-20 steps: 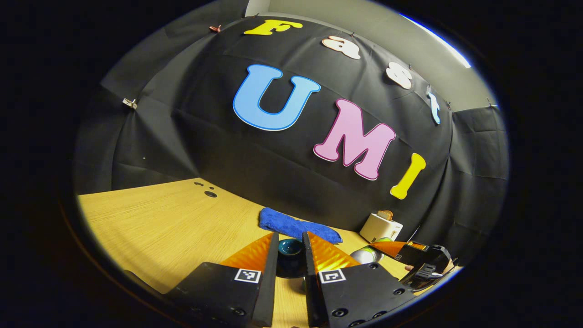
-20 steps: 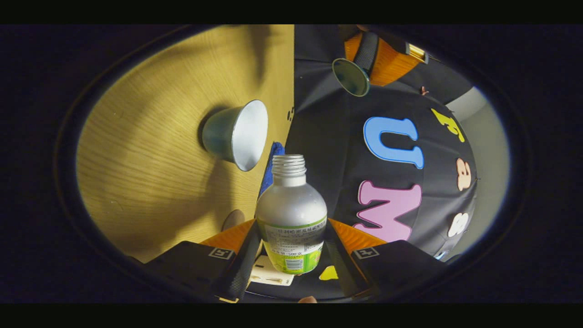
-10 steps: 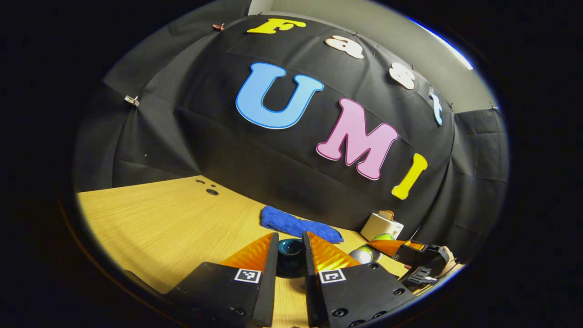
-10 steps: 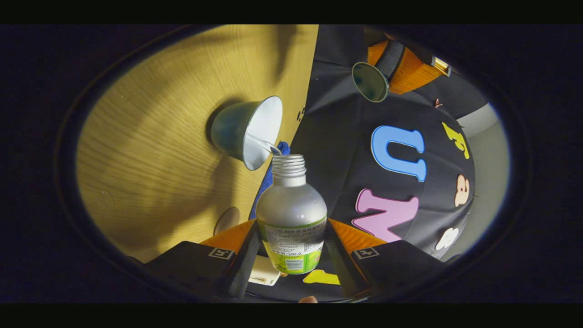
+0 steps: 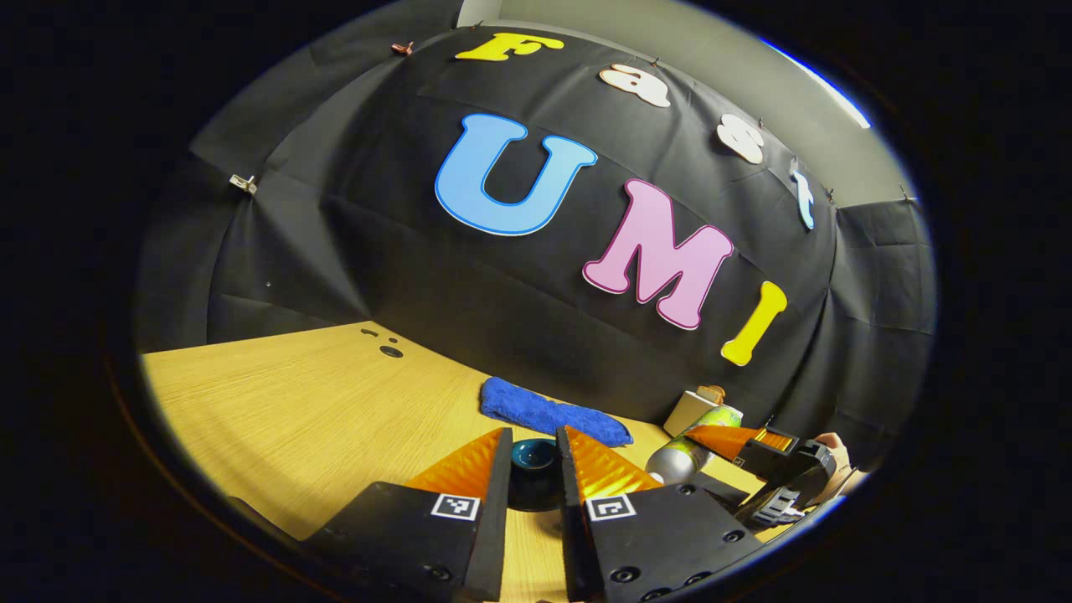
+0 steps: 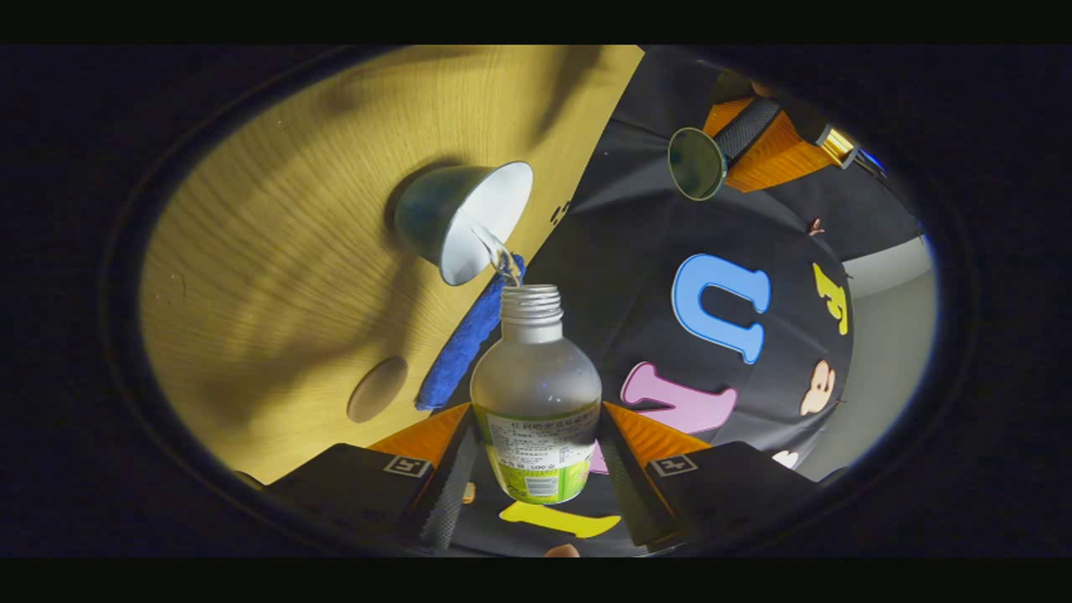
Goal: Open the teacup lid with one hand, grasp the water bottle and pour water into the teacup with the other hand; after pouring, place the water bottle on the coaster and then close the teacup lid.
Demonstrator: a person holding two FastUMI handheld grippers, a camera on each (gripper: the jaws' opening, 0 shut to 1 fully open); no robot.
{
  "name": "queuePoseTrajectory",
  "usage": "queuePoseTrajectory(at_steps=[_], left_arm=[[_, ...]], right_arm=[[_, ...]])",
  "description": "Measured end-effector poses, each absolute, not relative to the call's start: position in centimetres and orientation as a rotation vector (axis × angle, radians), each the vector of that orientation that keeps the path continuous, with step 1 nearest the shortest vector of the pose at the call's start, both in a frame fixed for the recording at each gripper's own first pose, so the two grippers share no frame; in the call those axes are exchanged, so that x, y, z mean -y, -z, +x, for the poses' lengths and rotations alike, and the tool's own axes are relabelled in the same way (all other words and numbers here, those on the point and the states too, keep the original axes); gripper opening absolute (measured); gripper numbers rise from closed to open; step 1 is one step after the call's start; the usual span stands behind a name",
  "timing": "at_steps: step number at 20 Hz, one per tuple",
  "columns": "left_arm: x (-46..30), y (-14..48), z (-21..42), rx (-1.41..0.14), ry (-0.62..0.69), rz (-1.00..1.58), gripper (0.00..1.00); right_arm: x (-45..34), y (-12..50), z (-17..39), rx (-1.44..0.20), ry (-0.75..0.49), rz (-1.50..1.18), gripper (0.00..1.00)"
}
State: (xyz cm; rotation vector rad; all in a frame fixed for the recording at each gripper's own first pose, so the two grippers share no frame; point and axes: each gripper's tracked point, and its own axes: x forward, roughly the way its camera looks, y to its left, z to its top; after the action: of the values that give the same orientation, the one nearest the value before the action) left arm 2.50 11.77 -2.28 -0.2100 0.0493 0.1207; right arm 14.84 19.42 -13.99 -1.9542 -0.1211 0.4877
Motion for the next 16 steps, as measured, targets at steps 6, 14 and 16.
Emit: queuePoseTrajectory(at_steps=[6,14,16], left_arm=[[-11.8,2.4,2.6,-0.055,-0.122,-0.215,0.32],[-12.1,2.4,2.5,-0.055,-0.123,-0.222,0.32],[-12.2,2.4,2.5,-0.056,-0.124,-0.222,0.32]], right_arm=[[-20.7,12.1,15.3,0.241,-0.489,-2.077,0.79],[-22.4,10.2,15.2,0.419,-0.448,-2.219,0.79],[-22.7,10.0,15.1,0.445,-0.450,-2.231,0.79]])
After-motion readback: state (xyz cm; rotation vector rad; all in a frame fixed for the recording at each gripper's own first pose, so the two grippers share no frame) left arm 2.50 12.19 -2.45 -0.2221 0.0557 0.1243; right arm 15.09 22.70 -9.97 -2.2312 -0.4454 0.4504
